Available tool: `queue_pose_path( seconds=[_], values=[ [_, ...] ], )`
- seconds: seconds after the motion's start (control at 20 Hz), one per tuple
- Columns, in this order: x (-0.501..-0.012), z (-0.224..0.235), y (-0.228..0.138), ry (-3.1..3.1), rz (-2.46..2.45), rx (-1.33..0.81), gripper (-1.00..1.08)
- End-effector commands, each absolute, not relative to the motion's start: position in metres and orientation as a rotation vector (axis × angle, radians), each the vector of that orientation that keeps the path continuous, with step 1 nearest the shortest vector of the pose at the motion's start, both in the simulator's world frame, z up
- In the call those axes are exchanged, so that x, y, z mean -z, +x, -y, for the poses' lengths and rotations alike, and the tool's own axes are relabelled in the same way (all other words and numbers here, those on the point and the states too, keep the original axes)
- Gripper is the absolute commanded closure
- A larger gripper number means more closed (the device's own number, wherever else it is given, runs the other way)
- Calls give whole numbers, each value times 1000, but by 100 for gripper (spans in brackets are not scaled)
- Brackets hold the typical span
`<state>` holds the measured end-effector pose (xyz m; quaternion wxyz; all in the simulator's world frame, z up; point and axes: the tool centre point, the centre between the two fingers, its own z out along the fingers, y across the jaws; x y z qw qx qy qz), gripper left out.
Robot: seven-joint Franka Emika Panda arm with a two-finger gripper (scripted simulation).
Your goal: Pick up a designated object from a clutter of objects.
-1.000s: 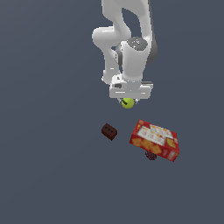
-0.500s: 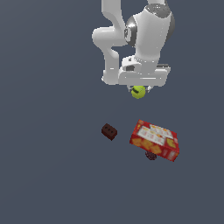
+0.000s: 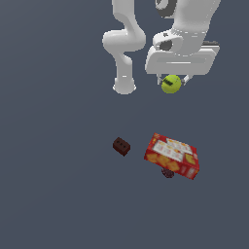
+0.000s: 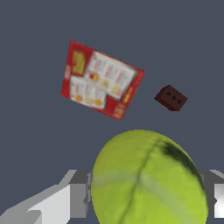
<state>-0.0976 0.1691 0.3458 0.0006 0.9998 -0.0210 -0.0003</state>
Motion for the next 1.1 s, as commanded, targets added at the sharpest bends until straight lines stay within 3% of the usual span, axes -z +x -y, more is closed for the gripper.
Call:
queue_pose_path(
  seconds=[0.0,0.5,1.05],
  values=[
    [-369,-180,-95,3140,67,0,108],
    [-426,-207,-84,3141,68,0,108],
    [-444,-216,-79,3141,68,0,108]
  ],
)
